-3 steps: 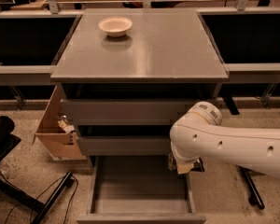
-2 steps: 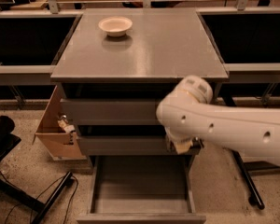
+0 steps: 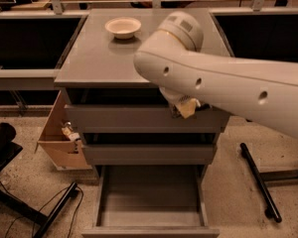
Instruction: Pick rxbar chocolate from bottom drawer and place on counter
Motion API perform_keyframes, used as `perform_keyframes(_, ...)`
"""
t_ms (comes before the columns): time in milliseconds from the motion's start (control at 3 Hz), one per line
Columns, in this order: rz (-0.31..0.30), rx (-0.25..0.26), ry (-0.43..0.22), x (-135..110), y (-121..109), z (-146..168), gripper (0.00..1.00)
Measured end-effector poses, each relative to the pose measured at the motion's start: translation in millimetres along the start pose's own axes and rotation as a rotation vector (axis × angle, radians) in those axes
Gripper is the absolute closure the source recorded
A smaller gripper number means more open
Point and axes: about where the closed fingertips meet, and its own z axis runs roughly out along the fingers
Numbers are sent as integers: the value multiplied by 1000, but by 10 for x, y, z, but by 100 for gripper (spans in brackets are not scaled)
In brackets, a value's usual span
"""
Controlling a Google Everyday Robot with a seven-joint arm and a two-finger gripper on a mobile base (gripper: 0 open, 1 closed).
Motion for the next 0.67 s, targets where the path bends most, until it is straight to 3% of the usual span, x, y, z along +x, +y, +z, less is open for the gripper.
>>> perform_keyframes(333, -47, 66, 94, 285, -629, -462, 100)
perform_keyframes(667, -104, 142, 132, 424, -1010, -638, 100)
